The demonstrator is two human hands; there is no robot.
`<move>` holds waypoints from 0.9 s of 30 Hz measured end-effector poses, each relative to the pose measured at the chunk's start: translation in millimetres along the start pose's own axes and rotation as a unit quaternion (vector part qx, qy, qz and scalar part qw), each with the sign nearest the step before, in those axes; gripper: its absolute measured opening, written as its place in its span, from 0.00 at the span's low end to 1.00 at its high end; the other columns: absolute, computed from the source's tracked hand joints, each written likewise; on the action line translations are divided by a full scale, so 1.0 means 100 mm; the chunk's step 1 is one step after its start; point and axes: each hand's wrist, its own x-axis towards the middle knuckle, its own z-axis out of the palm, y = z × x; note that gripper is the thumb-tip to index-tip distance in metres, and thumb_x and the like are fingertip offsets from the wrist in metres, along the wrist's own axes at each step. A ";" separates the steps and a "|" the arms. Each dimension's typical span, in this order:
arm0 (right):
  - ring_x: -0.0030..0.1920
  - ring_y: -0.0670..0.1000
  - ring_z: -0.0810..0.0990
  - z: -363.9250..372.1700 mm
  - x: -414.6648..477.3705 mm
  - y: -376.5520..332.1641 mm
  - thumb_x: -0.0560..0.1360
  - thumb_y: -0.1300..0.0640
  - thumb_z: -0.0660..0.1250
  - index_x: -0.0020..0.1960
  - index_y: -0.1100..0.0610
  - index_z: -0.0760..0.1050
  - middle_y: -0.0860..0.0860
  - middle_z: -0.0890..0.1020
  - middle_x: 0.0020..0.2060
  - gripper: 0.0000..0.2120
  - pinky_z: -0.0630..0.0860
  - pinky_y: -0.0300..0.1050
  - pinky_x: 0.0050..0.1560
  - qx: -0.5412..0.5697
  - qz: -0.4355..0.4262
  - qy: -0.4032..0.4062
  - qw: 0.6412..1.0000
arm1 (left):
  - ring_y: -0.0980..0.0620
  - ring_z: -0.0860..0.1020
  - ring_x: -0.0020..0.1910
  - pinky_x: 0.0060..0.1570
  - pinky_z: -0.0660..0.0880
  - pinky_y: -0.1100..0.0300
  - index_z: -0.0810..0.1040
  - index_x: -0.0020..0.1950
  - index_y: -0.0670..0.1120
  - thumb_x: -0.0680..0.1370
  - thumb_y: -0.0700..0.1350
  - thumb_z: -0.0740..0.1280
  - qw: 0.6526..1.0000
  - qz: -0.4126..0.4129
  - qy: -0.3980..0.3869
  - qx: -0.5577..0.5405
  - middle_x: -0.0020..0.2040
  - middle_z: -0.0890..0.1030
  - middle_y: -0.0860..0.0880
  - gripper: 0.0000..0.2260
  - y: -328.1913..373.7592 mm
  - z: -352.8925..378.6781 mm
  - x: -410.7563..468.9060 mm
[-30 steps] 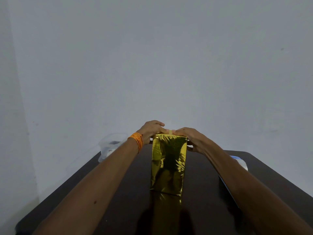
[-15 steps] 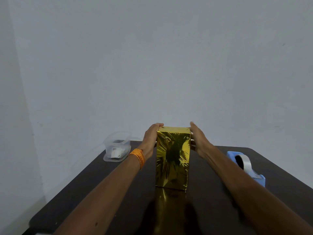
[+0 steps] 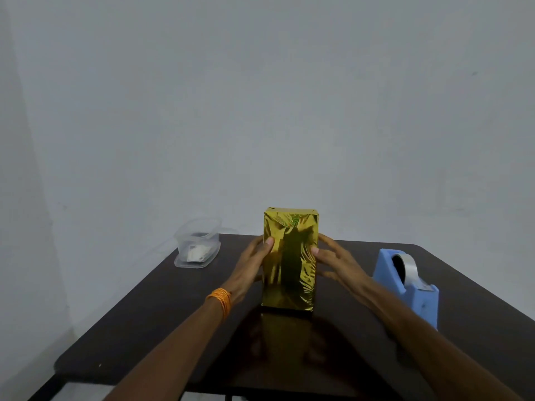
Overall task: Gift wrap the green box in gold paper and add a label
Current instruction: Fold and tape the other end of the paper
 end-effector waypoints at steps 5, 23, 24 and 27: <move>0.46 0.55 0.82 0.10 0.05 -0.08 0.77 0.39 0.64 0.57 0.60 0.79 0.58 0.84 0.47 0.24 0.80 0.50 0.48 -0.038 0.024 0.071 0.996 | 0.50 0.83 0.52 0.54 0.80 0.48 0.78 0.58 0.54 0.72 0.74 0.60 0.996 -0.031 0.063 0.056 0.53 0.84 0.52 0.28 0.10 0.07 0.07; 0.46 0.52 0.75 -0.09 0.36 0.48 0.82 0.41 0.56 0.67 0.67 0.71 0.55 0.75 0.50 0.30 0.70 0.46 0.51 -0.190 0.230 0.174 0.938 | 0.48 0.77 0.43 0.42 0.70 0.56 0.77 0.44 0.44 0.76 0.66 0.62 0.980 -0.141 0.049 0.130 0.43 0.80 0.44 0.24 -0.44 0.28 0.33; 0.47 0.52 0.75 -0.09 0.38 0.48 0.82 0.41 0.56 0.67 0.67 0.71 0.55 0.75 0.50 0.30 0.70 0.46 0.51 -0.194 0.230 0.175 0.938 | 0.47 0.77 0.42 0.41 0.69 0.56 0.77 0.43 0.44 0.76 0.66 0.62 0.980 -0.139 0.051 0.134 0.43 0.79 0.44 0.24 -0.47 0.27 0.36; 0.47 0.51 0.76 -0.11 0.41 0.49 0.82 0.40 0.56 0.68 0.67 0.71 0.55 0.76 0.52 0.31 0.70 0.46 0.50 -0.205 0.228 0.173 0.936 | 0.46 0.78 0.41 0.42 0.70 0.55 0.78 0.42 0.44 0.74 0.68 0.62 0.980 -0.131 0.053 0.141 0.42 0.81 0.42 0.26 -0.52 0.26 0.38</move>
